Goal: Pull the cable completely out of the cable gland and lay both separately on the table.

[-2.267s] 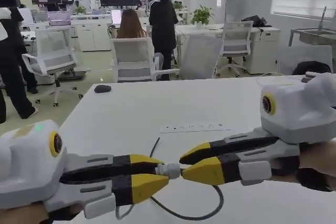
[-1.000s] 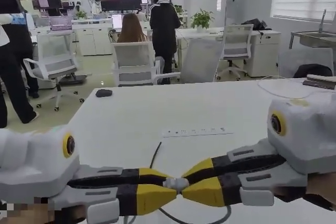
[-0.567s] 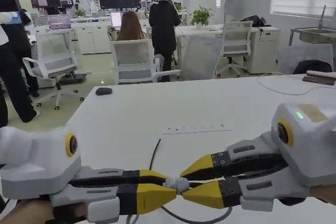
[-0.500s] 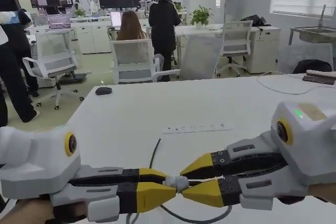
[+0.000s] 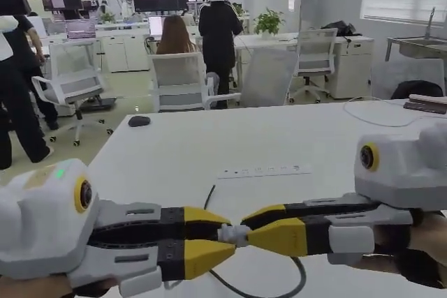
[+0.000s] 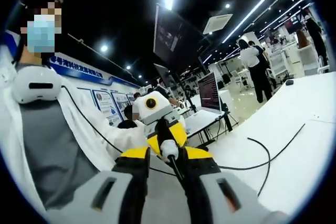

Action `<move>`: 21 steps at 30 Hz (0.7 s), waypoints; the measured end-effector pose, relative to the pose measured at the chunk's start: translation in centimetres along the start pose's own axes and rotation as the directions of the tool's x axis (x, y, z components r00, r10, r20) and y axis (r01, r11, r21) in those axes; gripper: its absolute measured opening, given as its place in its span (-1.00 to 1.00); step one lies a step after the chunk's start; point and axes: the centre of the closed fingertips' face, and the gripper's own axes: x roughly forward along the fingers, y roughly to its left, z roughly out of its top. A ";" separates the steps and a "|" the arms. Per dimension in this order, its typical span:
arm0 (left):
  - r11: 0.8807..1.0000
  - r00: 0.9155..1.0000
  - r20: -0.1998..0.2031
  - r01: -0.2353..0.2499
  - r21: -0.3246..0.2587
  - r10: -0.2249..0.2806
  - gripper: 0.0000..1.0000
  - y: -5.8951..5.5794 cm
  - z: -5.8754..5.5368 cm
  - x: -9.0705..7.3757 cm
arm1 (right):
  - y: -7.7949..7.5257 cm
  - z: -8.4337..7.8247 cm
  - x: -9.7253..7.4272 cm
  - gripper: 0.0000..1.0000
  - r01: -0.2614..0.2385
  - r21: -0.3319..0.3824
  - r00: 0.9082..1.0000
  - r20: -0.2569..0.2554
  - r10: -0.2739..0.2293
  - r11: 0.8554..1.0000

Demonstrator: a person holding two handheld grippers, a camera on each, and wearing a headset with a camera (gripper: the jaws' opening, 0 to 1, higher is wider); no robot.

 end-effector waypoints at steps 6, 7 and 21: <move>1.000 1.000 0.010 0.001 0.015 -0.001 -0.70 -0.1 0.1 0.2 | -0.2 -0.4 0.0 -0.76 0.001 0.000 1.000 -0.024 -0.001 1.000; 1.000 1.000 0.009 -0.003 0.021 0.003 -0.70 0.0 0.1 0.2 | -0.2 -0.4 0.0 -0.77 0.000 0.005 1.000 -0.024 0.000 1.000; 0.998 0.999 0.047 -0.008 -0.068 0.011 -0.70 0.5 0.5 0.0 | 0.3 0.0 0.3 -0.79 0.007 -0.139 0.999 -0.050 -0.014 0.990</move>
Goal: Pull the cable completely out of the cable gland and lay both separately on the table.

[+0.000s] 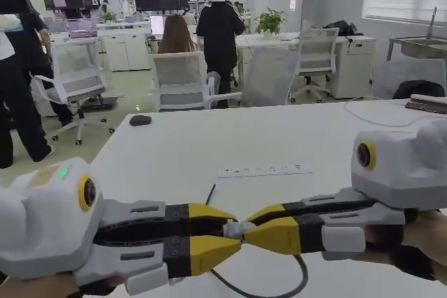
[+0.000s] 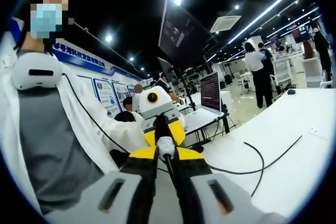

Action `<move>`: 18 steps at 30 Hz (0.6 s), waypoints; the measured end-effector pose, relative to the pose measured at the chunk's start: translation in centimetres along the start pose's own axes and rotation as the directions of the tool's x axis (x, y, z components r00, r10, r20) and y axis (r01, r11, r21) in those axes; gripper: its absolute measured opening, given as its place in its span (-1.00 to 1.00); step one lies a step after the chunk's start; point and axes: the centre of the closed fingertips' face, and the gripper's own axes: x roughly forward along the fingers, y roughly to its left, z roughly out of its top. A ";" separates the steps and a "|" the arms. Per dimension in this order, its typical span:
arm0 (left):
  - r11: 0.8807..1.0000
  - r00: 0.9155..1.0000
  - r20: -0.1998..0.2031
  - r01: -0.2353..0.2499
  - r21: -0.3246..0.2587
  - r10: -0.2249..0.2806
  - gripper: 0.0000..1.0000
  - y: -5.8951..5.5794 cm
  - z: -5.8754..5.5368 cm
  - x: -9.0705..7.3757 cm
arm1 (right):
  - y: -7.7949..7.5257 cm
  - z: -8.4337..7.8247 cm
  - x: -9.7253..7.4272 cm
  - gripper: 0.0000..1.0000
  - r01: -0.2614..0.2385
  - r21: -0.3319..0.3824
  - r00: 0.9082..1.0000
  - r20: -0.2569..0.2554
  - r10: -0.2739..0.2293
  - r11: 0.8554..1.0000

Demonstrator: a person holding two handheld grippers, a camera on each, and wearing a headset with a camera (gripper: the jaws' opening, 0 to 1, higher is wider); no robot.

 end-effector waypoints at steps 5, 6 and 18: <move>0.993 0.999 0.043 0.025 -0.118 -0.020 -0.71 -0.5 0.3 -0.1 | 0.4 0.1 0.2 -0.81 0.003 -0.106 0.999 -0.037 -0.007 0.994; 0.989 0.998 0.055 0.031 -0.143 -0.023 -0.71 -0.5 0.4 -0.2 | 0.5 0.2 0.2 -0.81 0.002 -0.122 0.999 -0.038 -0.007 0.993; 0.951 0.996 0.080 0.052 -0.304 -0.029 -0.71 -0.5 0.3 -0.2 | 0.7 0.3 0.2 -0.81 0.029 -0.329 0.996 -0.068 -0.054 0.944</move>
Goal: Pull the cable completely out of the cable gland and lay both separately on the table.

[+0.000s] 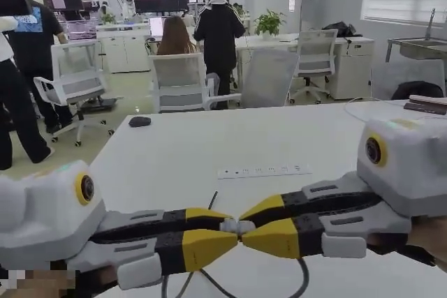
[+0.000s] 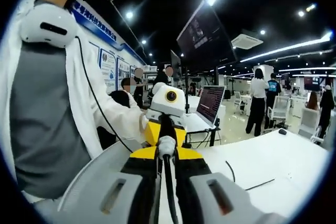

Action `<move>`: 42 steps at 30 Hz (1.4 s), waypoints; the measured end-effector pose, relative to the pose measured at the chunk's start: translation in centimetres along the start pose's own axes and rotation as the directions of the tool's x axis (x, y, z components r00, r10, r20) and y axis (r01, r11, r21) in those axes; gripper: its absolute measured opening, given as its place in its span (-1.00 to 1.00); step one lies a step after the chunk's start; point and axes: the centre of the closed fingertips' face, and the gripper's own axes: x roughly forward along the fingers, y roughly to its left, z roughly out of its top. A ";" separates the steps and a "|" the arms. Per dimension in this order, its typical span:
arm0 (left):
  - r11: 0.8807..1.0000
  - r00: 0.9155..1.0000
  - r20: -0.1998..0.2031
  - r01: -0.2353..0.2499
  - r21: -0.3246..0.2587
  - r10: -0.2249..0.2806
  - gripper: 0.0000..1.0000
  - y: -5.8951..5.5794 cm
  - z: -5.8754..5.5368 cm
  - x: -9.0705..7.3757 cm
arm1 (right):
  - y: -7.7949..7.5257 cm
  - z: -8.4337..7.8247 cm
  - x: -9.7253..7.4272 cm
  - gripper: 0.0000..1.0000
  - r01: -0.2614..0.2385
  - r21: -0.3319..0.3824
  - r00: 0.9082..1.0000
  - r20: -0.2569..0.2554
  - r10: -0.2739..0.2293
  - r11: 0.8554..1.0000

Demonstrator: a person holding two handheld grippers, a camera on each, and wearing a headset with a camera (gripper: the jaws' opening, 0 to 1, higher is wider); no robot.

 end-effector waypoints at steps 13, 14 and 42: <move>0.999 0.999 -0.023 -0.023 -0.040 0.022 -0.71 0.5 -0.7 -0.2 | -0.2 -0.9 0.4 -0.79 0.035 -0.177 0.997 -0.068 -0.048 0.984; 0.999 0.999 -0.023 -0.028 -0.032 0.027 -0.71 0.5 -0.7 -0.3 | -0.3 -0.9 0.4 -0.79 0.040 -0.168 0.997 -0.064 -0.052 0.985; 0.976 0.995 -0.021 -0.088 0.198 0.094 -0.50 1.6 -1.5 1.0 | -1.0 -2.5 0.0 -0.96 0.079 -0.054 0.997 -0.014 -0.080 0.995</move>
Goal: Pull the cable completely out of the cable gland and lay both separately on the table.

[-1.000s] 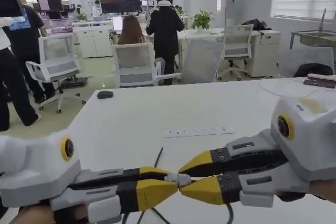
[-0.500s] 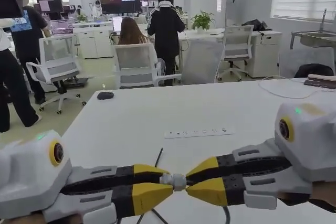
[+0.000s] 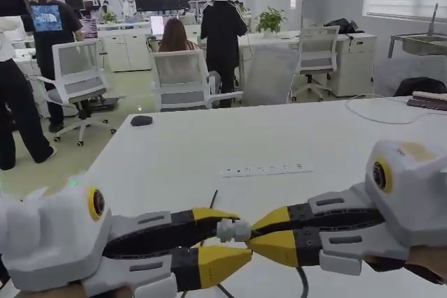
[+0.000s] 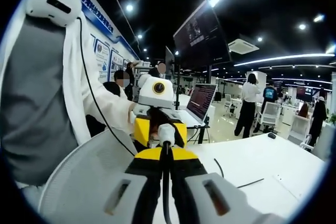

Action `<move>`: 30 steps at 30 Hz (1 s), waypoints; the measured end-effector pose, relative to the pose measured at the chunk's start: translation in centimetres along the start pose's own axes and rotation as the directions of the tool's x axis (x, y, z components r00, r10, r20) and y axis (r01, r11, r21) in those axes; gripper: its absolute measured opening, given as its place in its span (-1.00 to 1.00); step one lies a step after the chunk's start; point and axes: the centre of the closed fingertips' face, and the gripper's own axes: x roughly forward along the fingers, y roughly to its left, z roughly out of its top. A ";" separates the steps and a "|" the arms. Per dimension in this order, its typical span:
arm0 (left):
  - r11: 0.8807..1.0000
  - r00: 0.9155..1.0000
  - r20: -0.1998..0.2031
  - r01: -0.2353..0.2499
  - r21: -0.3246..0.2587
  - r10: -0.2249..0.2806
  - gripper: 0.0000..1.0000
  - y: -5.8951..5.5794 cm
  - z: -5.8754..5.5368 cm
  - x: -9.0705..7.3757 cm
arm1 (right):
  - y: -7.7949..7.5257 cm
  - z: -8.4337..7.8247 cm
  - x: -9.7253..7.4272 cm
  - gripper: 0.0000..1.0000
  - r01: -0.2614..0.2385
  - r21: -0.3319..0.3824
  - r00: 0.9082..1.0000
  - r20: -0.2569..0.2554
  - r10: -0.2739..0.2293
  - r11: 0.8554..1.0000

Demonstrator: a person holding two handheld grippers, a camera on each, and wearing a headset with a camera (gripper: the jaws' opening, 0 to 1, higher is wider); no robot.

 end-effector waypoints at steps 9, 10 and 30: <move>0.996 0.999 -0.016 0.033 -0.085 -0.034 -0.66 -0.1 0.0 0.3 | -0.1 -0.2 -0.1 -0.95 0.003 0.003 1.000 -0.013 -0.003 1.000; 0.995 0.999 -0.021 0.032 -0.097 -0.034 -0.66 -0.1 0.0 0.3 | -0.2 -0.2 -0.1 -0.95 0.005 0.004 1.000 -0.014 -0.005 1.000; 0.999 0.999 -0.046 -0.003 -0.043 0.001 -0.67 0.6 -1.3 -0.8 | -1.0 -2.9 -1.7 -0.95 0.024 -0.036 0.996 -0.089 -0.027 0.999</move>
